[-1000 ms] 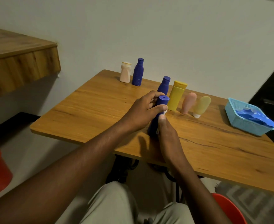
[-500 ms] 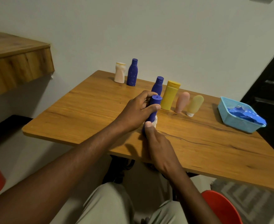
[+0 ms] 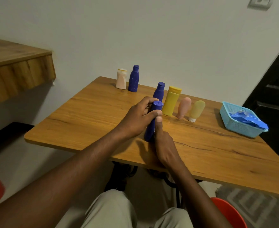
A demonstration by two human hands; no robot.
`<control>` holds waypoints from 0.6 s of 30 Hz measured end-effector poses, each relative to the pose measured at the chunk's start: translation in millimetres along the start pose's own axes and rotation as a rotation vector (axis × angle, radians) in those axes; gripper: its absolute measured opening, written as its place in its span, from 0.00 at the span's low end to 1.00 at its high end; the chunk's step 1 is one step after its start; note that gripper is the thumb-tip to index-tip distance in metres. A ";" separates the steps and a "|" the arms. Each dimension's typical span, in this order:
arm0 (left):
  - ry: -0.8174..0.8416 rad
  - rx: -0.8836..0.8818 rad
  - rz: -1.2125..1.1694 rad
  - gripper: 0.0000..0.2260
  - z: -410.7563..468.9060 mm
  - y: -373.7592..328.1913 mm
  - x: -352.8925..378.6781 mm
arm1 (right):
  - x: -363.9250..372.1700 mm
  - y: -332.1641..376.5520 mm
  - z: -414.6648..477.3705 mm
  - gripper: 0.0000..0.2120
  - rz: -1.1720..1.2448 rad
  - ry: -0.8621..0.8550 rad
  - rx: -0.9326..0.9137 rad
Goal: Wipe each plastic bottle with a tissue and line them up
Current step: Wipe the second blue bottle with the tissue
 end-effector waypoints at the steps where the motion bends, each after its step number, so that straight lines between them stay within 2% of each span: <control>1: -0.006 -0.001 -0.009 0.19 -0.8 -0.3 0.8 | 0.9 -3.1 -5.5 0.43 -0.011 -0.003 -0.029; 8: -0.009 0.002 -0.009 0.19 -4.3 -1.9 3.3 | 2.2 -11.1 -25.3 0.41 0.119 -0.056 -0.044; 13: 0.039 0.002 -0.001 0.20 -6.9 -4.9 7.5 | -12.1 15.6 -10.4 0.21 0.345 -0.117 -0.082; 18: 0.031 -0.006 0.048 0.20 -5.3 -0.7 8.8 | -20.9 30.2 1.5 0.28 0.470 -0.211 -0.182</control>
Point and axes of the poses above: each hand's wrist, its own z-axis towards the middle knuckle, its own x-axis out of the palm, y = z × x, the point moved 4 cm from there along z, towards the middle knuckle, and after that the axes turned 5 degrees about -y, right-handed, at the moved point
